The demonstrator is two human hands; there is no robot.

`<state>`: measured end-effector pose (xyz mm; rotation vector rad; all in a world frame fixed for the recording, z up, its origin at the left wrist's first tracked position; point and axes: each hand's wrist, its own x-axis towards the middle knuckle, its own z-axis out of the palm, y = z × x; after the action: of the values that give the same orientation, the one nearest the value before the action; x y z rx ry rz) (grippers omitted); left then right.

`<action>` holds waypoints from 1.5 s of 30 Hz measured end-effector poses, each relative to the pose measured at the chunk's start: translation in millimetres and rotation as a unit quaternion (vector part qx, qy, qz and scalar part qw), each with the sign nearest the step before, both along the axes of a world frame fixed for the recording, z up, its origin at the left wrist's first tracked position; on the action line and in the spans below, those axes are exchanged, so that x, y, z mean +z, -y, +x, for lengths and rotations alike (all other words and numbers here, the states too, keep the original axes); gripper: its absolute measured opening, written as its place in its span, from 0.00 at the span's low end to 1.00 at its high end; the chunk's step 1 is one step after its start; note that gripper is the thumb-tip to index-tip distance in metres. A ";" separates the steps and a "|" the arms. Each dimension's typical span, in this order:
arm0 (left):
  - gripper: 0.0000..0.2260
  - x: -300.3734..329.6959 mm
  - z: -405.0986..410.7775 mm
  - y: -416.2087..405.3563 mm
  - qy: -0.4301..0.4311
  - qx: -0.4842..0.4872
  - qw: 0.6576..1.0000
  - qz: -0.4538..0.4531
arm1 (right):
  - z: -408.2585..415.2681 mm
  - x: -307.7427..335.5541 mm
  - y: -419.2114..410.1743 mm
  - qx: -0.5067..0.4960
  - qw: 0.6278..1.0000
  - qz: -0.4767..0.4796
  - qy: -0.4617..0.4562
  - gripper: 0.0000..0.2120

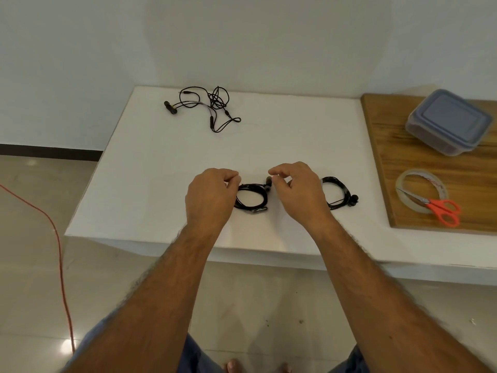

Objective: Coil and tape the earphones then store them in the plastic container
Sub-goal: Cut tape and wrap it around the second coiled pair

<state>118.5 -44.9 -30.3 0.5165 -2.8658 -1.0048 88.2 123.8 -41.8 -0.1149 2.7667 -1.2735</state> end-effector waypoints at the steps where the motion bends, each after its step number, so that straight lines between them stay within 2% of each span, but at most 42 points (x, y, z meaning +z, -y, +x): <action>1: 0.12 0.6 0.0 -0.5 -0.009 0.001 1.000 0.004 | 0.1 2.1 -1.2 -0.001 1.000 0.000 -0.004 0.10; 5: 0.13 3.5 4.5 -10.3 -0.042 -0.011 0.999 0.016 | 0.7 13.3 -7.5 -0.001 1.000 0.001 -0.018 0.10; 14: 0.11 12.5 15.7 -33.4 -0.063 -0.063 0.996 -0.018 | 14.2 40.7 -65.4 -0.035 0.999 0.014 -0.035 0.09; 19: 0.11 29.1 4.4 -89.5 -0.073 -0.127 0.989 -0.019 | 19.7 59.6 -129.7 -0.092 0.993 0.049 -0.054 0.09; 22: 0.10 38.0 -4.3 -135.6 -0.080 -0.157 0.984 0.008 | 25.7 64.1 -180.4 -0.115 0.984 0.116 -0.071 0.08; 26: 0.12 36.7 -9.3 -193.4 -0.041 -0.202 0.978 0.037 | 36.0 61.6 -242.5 -0.128 0.976 0.171 -0.051 0.08; 29: 0.14 28.9 -13.5 -228.5 0.003 -0.216 0.976 0.035 | 37.9 57.5 -269.9 -0.108 0.973 0.201 -0.028 0.07; 32: 0.19 18.1 -19.9 -249.4 0.053 -0.220 0.972 0.060 | 34.0 52.7 -276.0 -0.073 0.974 0.212 -0.010 0.10; 36: 0.21 6.6 -27.1 -260.9 0.079 -0.209 0.972 0.074 | 27.5 47.9 -274.5 -0.032 0.975 0.220 0.005 0.13; 45: 0.10 -6.1 -33.3 -272.0 0.052 -0.147 0.983 0.100 | 17.9 44.8 -274.2 0.001 0.957 0.289 -0.004 0.19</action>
<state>85.2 227.1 -36.4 0.1575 -3.0117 -1.3576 106.1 398.0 3.0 -0.0761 3.0069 -0.4162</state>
